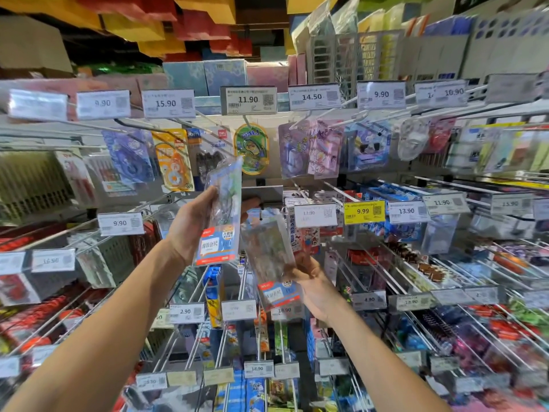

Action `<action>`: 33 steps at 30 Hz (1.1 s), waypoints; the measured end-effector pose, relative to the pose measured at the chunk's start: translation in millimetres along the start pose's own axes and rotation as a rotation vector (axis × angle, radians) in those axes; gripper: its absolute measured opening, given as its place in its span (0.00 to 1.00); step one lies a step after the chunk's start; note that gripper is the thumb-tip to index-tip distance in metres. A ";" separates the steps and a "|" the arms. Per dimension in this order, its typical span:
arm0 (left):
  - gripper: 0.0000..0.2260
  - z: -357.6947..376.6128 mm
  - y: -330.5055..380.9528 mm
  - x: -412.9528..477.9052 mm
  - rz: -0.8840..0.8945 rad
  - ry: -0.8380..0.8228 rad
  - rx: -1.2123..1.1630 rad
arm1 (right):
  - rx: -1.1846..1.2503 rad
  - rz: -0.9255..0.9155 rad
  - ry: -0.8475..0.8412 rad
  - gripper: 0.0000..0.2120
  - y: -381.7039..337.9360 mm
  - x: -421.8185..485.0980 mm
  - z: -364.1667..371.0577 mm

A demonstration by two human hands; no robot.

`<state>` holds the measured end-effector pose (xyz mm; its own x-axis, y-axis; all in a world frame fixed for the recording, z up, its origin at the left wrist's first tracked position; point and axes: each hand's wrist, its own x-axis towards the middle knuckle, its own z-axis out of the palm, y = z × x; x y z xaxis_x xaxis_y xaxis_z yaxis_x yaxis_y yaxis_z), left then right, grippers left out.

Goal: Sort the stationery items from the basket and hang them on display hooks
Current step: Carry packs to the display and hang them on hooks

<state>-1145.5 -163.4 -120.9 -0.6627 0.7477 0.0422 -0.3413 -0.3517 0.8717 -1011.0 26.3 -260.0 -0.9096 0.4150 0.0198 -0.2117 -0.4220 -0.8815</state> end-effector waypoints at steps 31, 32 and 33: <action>0.22 -12.2 -5.6 7.7 0.010 -0.047 0.084 | -0.047 -0.076 0.024 0.09 23.5 11.8 -4.8; 0.23 -12.5 -5.8 7.8 0.005 -0.049 0.082 | -0.059 -0.076 0.039 0.09 24.8 12.2 -4.2; 0.24 -12.8 -5.7 7.9 0.002 -0.052 0.084 | -0.075 -0.074 0.051 0.10 26.2 12.1 -3.4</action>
<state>-1157.4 -162.7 -131.8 -0.6273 0.7759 0.0674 -0.2816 -0.3067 0.9092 -1026.3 23.1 -284.5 -0.8728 0.4840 0.0638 -0.2486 -0.3281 -0.9114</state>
